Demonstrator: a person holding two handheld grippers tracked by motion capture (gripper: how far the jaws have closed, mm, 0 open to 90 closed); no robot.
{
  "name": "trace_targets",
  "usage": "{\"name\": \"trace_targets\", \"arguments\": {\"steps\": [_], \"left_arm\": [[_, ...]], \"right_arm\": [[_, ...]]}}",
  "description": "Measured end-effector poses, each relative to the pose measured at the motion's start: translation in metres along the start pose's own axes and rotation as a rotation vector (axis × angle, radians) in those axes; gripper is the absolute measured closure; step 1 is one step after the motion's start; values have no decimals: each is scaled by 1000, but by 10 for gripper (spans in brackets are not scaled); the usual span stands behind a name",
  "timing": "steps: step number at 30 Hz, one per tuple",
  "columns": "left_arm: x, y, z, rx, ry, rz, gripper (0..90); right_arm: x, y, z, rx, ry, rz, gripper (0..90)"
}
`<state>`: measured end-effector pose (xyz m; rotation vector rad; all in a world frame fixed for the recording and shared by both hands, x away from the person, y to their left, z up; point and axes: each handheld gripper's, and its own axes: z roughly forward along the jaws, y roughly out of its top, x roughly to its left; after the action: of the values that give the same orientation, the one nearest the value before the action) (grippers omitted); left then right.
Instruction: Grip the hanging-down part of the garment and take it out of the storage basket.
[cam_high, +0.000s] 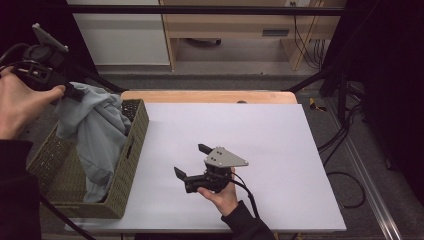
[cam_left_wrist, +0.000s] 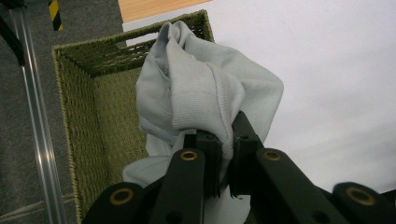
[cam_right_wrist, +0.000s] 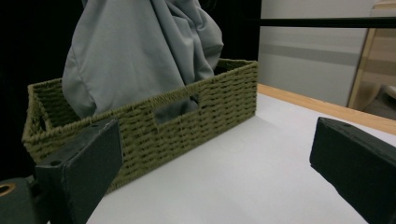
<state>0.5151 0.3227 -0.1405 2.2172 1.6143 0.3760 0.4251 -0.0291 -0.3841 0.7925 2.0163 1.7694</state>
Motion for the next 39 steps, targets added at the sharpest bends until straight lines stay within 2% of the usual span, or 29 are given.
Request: {"name": "trace_targets", "arguments": {"steps": [4,5,6,13,14,18,24,34,37,39], "left_arm": [[-1,1,0,4,3,5,846],[-2,1,0,3,2,5,846],[-2,2,-1,3,1,7,846],[-4,3,-1,6,0,14,846],[-4,3,-1,6,3,12,846],[-3,3,-2,10,4,11,846],[-5,5,-1,15,6,17,846],[-8,6,1,24,9,21,846],[-8,6,1,22,10,23,846],[-8,5,0,24,9,26,846]], "right_arm": [[10,7,22,2,27,6,32],[15,10,32,8,37,-9,32],[15,10,32,8,37,-9,32],[36,15,72,25,75,-11,43],[36,15,72,25,75,-11,43],[46,17,92,26,85,-17,50],[56,18,112,45,111,-17,55],[80,15,151,77,164,13,71],[87,11,164,99,165,11,83],[91,8,170,93,174,-14,99]]}}
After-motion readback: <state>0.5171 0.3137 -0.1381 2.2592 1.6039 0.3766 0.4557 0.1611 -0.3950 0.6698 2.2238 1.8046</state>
